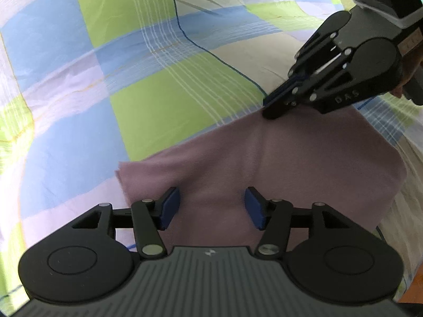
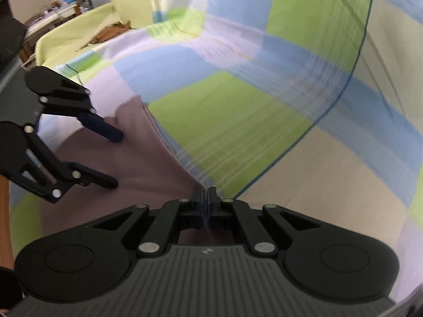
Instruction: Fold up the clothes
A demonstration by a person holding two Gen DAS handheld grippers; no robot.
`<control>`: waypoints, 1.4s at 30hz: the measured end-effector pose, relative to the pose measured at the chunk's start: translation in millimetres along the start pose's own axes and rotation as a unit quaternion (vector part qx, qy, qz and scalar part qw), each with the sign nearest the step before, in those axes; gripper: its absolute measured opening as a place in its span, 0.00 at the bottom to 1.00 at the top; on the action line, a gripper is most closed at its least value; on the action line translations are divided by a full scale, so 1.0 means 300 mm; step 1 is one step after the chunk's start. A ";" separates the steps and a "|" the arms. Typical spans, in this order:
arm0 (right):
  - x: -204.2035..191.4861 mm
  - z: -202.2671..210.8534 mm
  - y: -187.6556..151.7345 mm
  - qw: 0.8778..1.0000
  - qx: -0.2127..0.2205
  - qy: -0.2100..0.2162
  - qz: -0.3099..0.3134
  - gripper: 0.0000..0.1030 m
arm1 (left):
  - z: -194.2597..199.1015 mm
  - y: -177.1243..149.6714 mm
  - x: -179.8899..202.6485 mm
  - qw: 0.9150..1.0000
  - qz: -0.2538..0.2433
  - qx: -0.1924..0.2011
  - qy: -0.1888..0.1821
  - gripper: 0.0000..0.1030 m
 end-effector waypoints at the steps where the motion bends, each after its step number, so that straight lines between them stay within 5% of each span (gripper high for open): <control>1: 0.014 0.041 0.017 0.999 0.019 -0.016 -0.025 0.18 | 0.015 0.011 -0.007 1.000 -0.003 0.006 0.003 0.57; 4: 0.072 0.160 0.019 0.990 0.071 -0.057 -0.104 0.22 | 0.035 0.039 -0.015 1.000 -0.002 0.018 -0.006 0.57; 7: 0.071 0.287 -0.045 0.974 0.108 -0.040 -0.195 0.24 | 0.009 0.073 0.001 0.999 -0.005 0.024 -0.030 0.57; 11: 0.013 0.249 -0.153 0.974 0.068 -0.018 -0.215 0.23 | -0.090 0.074 0.000 0.999 0.004 0.011 -0.043 0.59; 14: 0.058 0.177 -0.231 0.969 0.054 -0.074 -0.231 0.13 | -0.099 0.086 -0.051 0.999 0.029 0.014 -0.032 0.58; 16: 0.089 0.203 -0.236 0.959 0.069 -0.101 -0.257 0.21 | -0.077 0.104 -0.101 0.998 0.048 0.023 -0.014 0.55; 20: 0.061 0.341 -0.229 0.935 0.122 -0.137 -0.305 0.21 | 0.027 0.109 -0.136 0.996 0.078 0.024 -0.018 0.55; 25: -0.192 0.357 -0.281 0.940 0.105 -0.105 -0.307 0.21 | 0.148 -0.024 0.019 0.996 0.046 0.006 -0.075 0.57; 27: -0.262 0.310 -0.332 0.942 0.083 -0.102 -0.309 0.21 | 0.116 -0.135 0.074 0.995 0.037 -0.030 -0.085 0.57; 33: -0.330 0.267 -0.415 0.938 0.057 -0.129 -0.317 0.18 | 0.133 -0.269 0.047 0.992 0.082 -0.081 -0.056 0.57; 38: -0.380 0.389 -0.405 0.936 0.077 -0.152 -0.310 0.26 | 0.187 -0.284 -0.012 0.968 0.163 -0.188 0.029 0.58; 42: -0.408 0.443 -0.388 0.942 0.081 -0.157 -0.285 0.28 | 0.246 -0.263 -0.012 0.957 0.208 -0.196 0.045 0.59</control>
Point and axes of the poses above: each gripper's, at about its wrist camera, not at the fingertips, and z roughly against the way its jaws point, x to its right, y to its top, the point moved 7 cm from there along -z, roughly the way its jaws point, and after that the axes turned 1 degree about y, right-handed, at the moved point
